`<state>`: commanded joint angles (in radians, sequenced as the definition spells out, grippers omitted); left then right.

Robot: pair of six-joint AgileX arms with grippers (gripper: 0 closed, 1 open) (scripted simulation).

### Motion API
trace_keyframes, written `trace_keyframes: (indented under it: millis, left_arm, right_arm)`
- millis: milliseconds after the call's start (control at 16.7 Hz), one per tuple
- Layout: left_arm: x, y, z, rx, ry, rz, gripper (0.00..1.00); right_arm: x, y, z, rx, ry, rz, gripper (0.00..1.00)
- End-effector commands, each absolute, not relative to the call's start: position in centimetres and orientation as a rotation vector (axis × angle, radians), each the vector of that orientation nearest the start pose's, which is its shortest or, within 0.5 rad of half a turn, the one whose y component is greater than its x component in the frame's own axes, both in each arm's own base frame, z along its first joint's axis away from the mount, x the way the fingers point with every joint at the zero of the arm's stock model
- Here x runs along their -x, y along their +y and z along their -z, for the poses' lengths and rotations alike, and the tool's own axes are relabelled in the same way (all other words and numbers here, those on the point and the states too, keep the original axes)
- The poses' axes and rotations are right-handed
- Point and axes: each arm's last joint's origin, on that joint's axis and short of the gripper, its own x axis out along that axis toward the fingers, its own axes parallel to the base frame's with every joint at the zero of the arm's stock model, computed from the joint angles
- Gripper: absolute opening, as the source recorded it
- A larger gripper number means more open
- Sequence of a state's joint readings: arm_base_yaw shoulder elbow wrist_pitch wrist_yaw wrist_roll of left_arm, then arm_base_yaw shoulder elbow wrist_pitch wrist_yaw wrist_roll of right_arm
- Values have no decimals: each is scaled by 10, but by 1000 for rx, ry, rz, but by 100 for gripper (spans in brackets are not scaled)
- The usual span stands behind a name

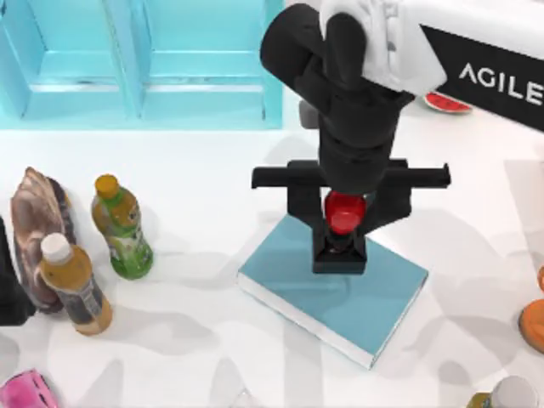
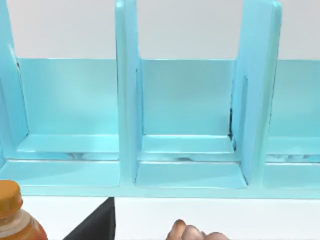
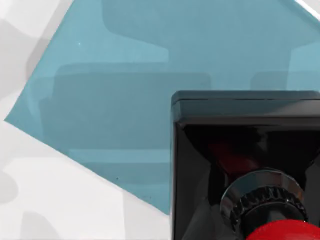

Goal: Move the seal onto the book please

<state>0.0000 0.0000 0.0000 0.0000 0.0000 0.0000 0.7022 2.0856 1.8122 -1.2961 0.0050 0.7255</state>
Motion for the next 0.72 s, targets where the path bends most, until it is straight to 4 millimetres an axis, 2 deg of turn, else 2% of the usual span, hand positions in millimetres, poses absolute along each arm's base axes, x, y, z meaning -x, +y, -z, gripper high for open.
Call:
trace_keyframes:
  millis: [600,720]
  left_arm:
    - [-106,-1,-160,0,0,0,100]
    - [-106,-1,-160,0,0,0,100]
  right_arm:
    - [-309,267,-227,-11,1568,13,0]
    - [-309,267,-227,-11,1568,13,15]
